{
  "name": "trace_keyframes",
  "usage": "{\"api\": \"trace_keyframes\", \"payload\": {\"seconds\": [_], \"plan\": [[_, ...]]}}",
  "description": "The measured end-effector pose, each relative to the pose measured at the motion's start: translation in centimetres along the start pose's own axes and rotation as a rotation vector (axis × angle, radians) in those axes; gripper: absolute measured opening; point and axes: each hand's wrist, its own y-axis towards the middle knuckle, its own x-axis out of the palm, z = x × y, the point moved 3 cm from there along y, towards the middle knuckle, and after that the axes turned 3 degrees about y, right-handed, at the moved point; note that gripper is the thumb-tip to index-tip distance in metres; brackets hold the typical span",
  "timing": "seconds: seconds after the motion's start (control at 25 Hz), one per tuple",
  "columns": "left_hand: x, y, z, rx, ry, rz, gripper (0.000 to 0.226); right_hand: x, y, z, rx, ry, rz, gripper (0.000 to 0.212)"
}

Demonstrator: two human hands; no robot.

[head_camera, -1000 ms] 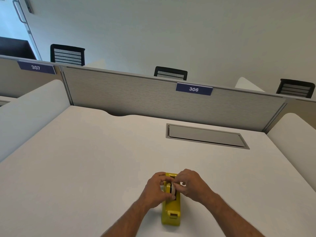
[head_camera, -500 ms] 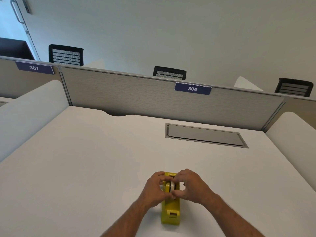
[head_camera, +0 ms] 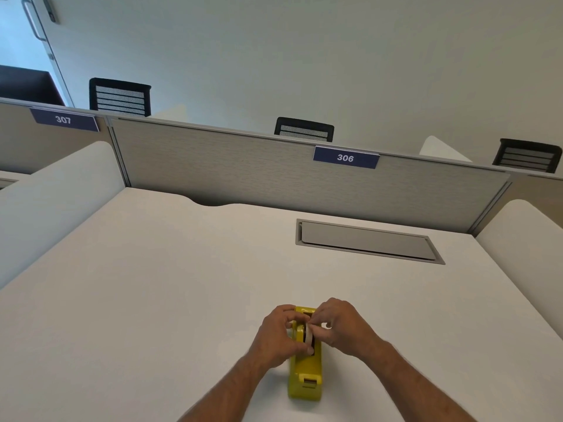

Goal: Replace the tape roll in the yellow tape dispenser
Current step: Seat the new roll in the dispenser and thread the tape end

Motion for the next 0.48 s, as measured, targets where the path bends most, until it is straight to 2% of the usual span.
{"api": "trace_keyframes", "payload": {"seconds": [0.24, 0.48], "plan": [[-0.02, -0.04, 0.02, 0.003, -0.006, -0.004, 0.056, -0.19, -0.03, 0.06, 0.023, 0.01, -0.007, 0.02], [0.06, -0.14, -0.18, 0.017, -0.019, 0.003, 0.056, 0.22, -0.62, 0.14, -0.003, -0.018, -0.011, 0.039]]}}
